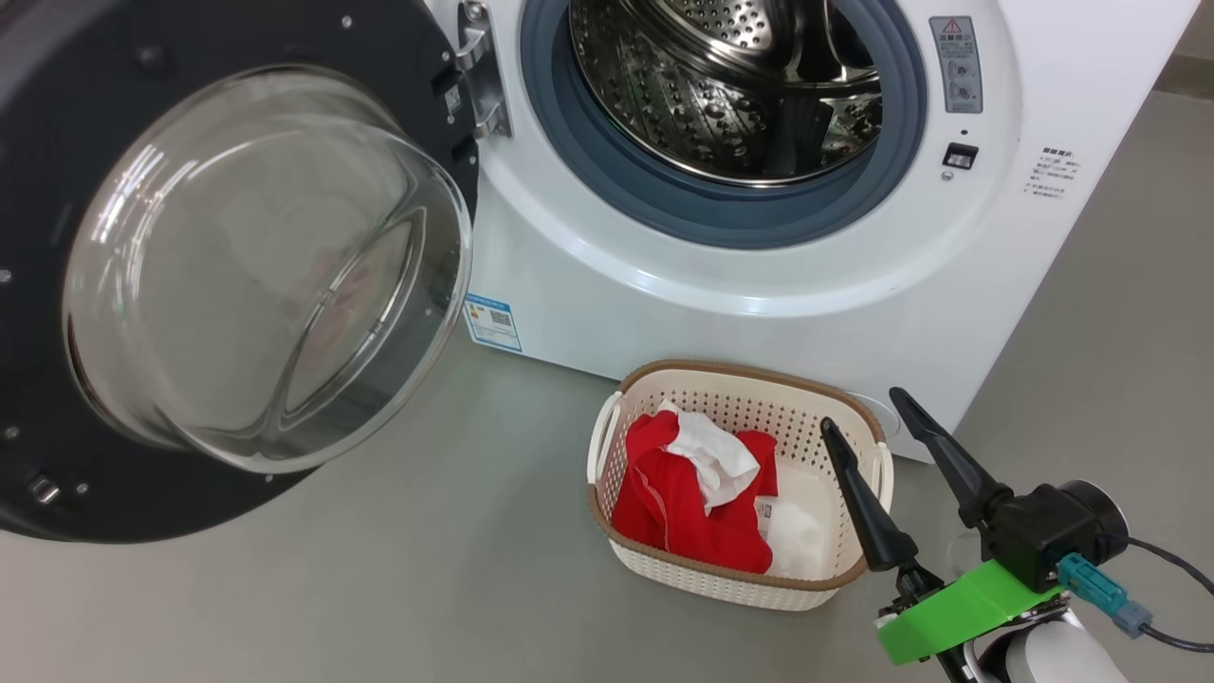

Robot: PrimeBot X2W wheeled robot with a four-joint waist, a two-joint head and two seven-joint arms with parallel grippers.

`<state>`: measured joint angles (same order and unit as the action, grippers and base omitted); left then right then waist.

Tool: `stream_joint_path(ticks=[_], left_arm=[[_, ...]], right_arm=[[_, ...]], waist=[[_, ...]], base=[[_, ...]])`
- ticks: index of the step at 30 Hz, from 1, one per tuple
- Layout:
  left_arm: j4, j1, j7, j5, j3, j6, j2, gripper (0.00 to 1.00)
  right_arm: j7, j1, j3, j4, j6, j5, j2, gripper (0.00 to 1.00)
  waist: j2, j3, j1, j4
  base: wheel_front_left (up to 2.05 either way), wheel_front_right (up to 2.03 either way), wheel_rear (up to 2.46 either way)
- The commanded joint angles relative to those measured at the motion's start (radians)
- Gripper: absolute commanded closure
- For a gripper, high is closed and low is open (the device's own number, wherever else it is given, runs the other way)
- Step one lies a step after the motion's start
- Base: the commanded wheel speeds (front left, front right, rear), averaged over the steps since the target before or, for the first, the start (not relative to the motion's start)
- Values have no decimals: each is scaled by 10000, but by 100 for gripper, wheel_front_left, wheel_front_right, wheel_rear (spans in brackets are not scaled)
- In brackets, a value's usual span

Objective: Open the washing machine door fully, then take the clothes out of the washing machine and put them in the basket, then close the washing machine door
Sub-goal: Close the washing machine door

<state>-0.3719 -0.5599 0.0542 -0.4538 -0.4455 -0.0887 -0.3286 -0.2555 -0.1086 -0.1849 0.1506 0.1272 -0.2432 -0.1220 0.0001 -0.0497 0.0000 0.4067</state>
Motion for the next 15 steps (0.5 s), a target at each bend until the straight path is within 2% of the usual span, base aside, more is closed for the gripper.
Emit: stream_joint_path(ticks=[1,5,11,15], left_arm=[[-335,-792,-316,-508,-480,147,-625,100],[-1844,-1713,-934,-1052,-669,248,-1035,100],[-3687,-2912,-2107,-2354,-1240,531,-1220,100],[-4694,-3411,-3299,-3236,-1717,480,-1356,100]], right_arm=[[-63,-405,-190,-223,35,-30,-85,0],[-63,-446,-227,-193,35,-14,-95,0],[-63,-511,-331,-99,35,-56,-86,0],[-63,-504,-398,-41,35,-105,-65,0]], waist=[[-1,-50,0,-11],[-1,-106,0,-36],[-1,-86,0,-113],[-1,-29,0,-213]], base=[[0,0,0],[0,0,0],[0,0,0],[0,0,0]])
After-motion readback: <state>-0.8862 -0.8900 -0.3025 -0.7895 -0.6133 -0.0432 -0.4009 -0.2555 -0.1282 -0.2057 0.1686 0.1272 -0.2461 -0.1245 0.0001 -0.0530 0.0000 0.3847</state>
